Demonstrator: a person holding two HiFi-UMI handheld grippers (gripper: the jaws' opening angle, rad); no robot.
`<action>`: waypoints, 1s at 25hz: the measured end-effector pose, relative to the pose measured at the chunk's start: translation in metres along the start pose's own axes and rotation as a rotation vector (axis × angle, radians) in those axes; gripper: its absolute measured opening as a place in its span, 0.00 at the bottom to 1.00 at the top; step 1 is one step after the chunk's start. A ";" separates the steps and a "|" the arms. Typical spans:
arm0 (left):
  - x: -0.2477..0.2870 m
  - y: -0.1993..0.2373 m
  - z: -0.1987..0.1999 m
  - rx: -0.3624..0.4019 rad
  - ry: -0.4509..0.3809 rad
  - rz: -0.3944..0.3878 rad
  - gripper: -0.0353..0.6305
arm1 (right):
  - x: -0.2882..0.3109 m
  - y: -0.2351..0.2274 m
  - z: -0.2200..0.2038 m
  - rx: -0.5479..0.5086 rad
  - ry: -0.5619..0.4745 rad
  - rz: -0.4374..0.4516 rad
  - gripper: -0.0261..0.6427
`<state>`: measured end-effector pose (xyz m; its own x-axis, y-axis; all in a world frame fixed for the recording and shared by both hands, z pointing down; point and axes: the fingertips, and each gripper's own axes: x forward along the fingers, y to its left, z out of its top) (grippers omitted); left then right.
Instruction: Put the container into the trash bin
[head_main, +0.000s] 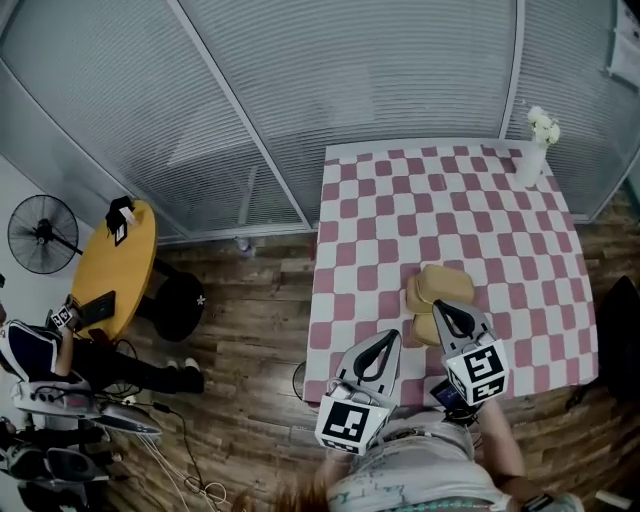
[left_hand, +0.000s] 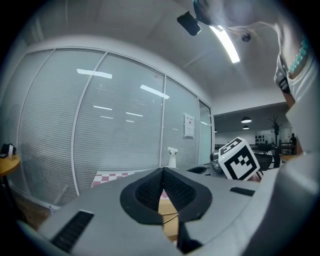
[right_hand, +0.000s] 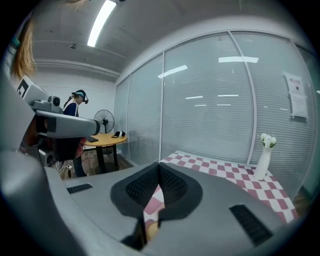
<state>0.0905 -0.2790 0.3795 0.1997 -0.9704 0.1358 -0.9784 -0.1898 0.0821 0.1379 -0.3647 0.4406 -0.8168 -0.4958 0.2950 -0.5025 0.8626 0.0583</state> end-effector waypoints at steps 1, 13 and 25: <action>0.001 0.002 -0.002 -0.002 -0.001 0.010 0.06 | 0.003 -0.004 -0.005 -0.006 0.014 0.002 0.03; 0.003 0.012 -0.013 -0.032 0.030 0.083 0.06 | 0.059 -0.032 -0.065 -0.092 0.216 0.087 0.07; 0.012 0.014 -0.019 -0.037 0.061 0.089 0.06 | 0.103 -0.040 -0.131 -0.052 0.444 0.116 0.14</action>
<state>0.0802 -0.2906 0.4009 0.1165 -0.9720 0.2039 -0.9900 -0.0970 0.1028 0.1109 -0.4369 0.5939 -0.6609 -0.3141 0.6816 -0.3908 0.9194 0.0447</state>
